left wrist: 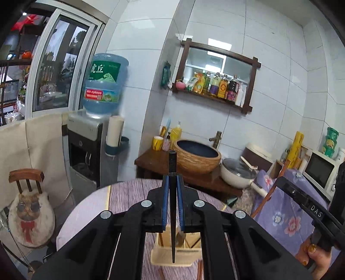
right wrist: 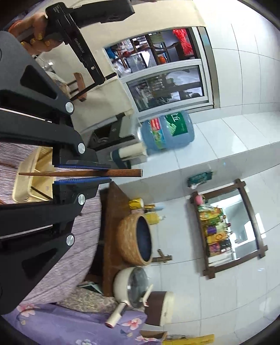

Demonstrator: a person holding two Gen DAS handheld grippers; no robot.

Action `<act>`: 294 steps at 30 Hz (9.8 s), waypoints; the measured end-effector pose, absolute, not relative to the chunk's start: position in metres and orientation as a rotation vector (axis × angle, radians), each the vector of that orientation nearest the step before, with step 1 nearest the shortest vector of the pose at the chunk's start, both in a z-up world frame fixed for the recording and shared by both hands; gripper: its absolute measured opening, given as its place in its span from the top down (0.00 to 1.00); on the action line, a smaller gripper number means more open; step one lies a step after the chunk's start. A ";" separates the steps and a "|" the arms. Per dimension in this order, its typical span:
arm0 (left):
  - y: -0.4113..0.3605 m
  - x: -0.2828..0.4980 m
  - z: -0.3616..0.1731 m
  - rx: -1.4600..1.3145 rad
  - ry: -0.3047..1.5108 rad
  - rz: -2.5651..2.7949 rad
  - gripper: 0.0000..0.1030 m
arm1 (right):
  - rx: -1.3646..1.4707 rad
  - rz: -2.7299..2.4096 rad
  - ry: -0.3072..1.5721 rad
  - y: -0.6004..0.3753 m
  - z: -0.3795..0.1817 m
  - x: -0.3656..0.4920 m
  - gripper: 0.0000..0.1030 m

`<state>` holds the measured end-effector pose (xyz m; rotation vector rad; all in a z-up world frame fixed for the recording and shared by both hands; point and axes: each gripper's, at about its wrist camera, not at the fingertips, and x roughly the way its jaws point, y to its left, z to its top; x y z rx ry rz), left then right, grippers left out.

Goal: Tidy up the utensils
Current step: 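Lower both chopsticks into the basket and open both grippers, then withdraw both grippers back over the remaining chopsticks, then close both grippers on the brown wooden chopsticks, then lift both brown chopsticks toward the cream basket, then lower both chopsticks into the cream basket and open both grippers, then withdraw both grippers from the basket back over the spoon and chopstick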

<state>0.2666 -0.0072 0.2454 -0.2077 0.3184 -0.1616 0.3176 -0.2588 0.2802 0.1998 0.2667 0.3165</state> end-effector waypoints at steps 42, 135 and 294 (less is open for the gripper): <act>-0.015 0.259 0.100 -0.217 0.448 -0.080 0.15 | 0.092 0.208 0.368 -0.243 0.131 0.298 0.26; -0.066 0.307 -0.039 -0.028 0.940 -0.057 0.83 | 0.178 -0.023 0.937 -0.262 -0.040 0.381 0.86; -0.006 0.228 0.076 -0.164 0.473 -0.025 0.05 | 0.062 0.101 0.500 -0.246 0.083 0.291 0.06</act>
